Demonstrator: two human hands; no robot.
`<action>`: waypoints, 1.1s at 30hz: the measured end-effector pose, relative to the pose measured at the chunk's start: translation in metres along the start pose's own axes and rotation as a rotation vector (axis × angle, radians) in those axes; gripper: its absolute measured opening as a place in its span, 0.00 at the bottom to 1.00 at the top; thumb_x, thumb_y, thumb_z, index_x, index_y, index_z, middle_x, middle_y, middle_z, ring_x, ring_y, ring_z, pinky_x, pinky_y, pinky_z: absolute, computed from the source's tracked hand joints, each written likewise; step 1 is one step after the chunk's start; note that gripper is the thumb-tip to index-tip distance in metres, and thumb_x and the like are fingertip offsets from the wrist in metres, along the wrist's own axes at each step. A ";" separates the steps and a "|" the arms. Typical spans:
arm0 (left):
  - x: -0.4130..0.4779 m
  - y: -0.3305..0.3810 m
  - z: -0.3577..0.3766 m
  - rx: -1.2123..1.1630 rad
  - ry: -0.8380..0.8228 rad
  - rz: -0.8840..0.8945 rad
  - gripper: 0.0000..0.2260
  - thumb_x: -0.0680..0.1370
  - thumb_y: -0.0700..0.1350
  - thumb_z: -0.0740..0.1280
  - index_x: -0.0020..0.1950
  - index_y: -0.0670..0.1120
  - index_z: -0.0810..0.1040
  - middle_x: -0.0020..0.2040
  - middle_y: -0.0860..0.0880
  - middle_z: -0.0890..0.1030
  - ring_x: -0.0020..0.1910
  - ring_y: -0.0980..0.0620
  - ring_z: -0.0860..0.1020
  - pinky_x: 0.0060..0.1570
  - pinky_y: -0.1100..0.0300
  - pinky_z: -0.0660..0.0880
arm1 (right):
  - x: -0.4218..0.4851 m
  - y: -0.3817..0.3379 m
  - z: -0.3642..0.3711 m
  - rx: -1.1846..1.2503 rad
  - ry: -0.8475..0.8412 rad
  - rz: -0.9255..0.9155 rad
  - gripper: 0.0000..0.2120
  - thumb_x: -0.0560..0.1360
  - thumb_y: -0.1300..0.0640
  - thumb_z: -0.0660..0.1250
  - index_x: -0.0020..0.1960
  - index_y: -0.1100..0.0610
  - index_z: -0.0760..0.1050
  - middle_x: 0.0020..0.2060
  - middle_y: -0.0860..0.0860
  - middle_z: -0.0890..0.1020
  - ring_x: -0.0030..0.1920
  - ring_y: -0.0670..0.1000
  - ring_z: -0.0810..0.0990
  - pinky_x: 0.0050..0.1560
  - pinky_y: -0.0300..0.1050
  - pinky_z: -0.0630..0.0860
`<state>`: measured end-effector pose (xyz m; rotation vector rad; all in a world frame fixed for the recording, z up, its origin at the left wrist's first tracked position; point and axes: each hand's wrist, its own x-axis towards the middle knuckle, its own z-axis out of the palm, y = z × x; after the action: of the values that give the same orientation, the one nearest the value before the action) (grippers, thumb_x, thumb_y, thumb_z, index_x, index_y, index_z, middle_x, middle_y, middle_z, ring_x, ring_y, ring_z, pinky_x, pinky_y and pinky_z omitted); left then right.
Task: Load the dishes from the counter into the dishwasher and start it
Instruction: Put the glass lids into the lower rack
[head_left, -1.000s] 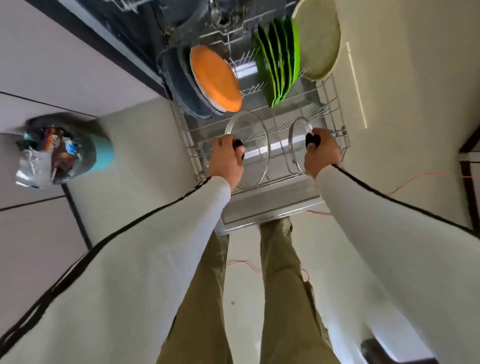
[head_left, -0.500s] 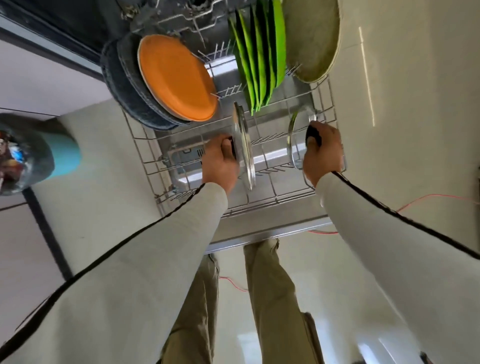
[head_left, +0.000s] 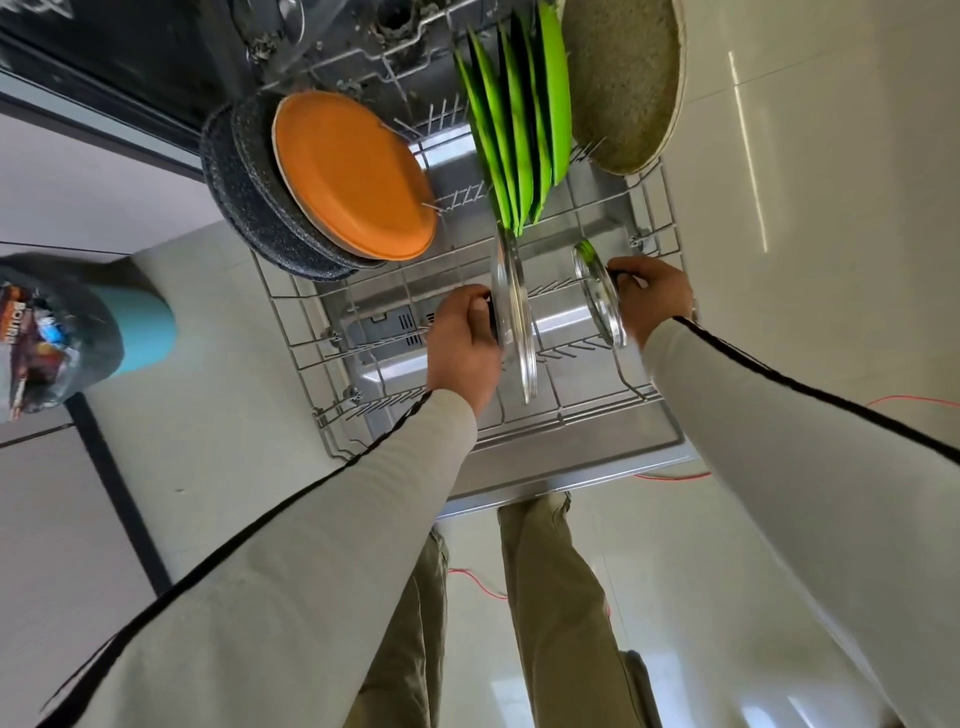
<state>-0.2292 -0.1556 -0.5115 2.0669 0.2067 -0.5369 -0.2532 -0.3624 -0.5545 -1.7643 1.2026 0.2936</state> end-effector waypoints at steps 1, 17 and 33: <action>0.001 -0.001 0.002 -0.007 -0.005 -0.009 0.13 0.82 0.56 0.53 0.50 0.56 0.75 0.44 0.45 0.78 0.43 0.43 0.77 0.45 0.36 0.78 | 0.000 0.000 0.002 -0.030 0.040 0.005 0.10 0.77 0.58 0.66 0.53 0.49 0.84 0.56 0.48 0.83 0.55 0.51 0.81 0.53 0.37 0.73; -0.015 0.015 0.012 -0.150 -0.036 -0.239 0.09 0.84 0.42 0.58 0.49 0.53 0.75 0.43 0.48 0.79 0.44 0.41 0.81 0.45 0.41 0.82 | -0.136 -0.012 -0.009 -0.053 -0.319 -0.449 0.16 0.78 0.38 0.60 0.60 0.45 0.74 0.52 0.41 0.79 0.53 0.35 0.76 0.50 0.29 0.71; 0.002 0.032 0.003 0.234 -0.369 0.043 0.13 0.83 0.43 0.56 0.50 0.41 0.79 0.45 0.42 0.81 0.45 0.43 0.78 0.46 0.52 0.74 | -0.134 0.000 -0.026 -0.259 -0.173 -0.697 0.35 0.74 0.45 0.67 0.77 0.55 0.60 0.78 0.53 0.57 0.78 0.53 0.55 0.74 0.54 0.60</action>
<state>-0.2171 -0.1750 -0.4895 2.1449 -0.1228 -0.9391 -0.3263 -0.3035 -0.4560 -2.2103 0.3884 0.1827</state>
